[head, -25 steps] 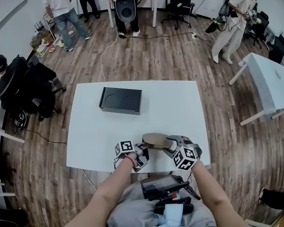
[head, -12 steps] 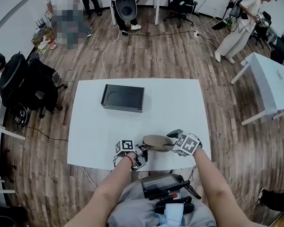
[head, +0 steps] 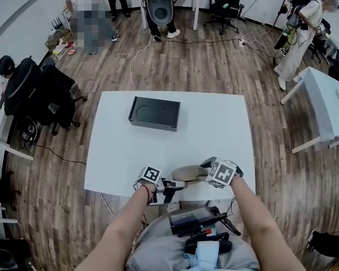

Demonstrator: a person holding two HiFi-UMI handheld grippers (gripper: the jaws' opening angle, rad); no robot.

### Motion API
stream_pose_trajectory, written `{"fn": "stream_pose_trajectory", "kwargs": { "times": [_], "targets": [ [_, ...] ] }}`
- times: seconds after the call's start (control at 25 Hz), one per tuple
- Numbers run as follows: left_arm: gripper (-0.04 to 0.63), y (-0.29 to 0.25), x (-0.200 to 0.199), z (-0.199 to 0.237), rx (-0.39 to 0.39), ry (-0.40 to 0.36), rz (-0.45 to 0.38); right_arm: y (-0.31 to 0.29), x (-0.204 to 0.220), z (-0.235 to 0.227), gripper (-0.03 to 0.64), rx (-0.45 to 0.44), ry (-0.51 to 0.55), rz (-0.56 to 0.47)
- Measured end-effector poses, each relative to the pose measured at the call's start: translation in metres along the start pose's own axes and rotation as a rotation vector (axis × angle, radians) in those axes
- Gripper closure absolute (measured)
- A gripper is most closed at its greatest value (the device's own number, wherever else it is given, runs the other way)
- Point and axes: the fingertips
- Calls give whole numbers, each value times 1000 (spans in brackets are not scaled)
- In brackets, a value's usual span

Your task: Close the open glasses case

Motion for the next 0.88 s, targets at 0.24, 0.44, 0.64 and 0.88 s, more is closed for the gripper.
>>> {"fn": "stream_pose_trajectory", "kwargs": {
  "times": [0.24, 0.44, 0.64, 0.88],
  "targets": [
    [403, 22, 20, -8, 51, -38, 40, -8, -2, 19, 408, 87, 101, 65],
    [403, 50, 42, -30, 177, -53, -34, -15, 7, 27, 408, 256, 220, 153],
    [403, 91, 66, -70, 386, -106, -164, -22, 12, 32, 408, 458, 268, 212],
    [403, 125, 91, -99, 580, -207, -263, -5, 5, 30, 417, 539, 107, 67]
  ]
}}
Point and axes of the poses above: the fingertips, and each gripper's own axes: y backward along the fingers, z to its left, x out of its underside, and after that the axes turned 15 degrees about y, right-handed
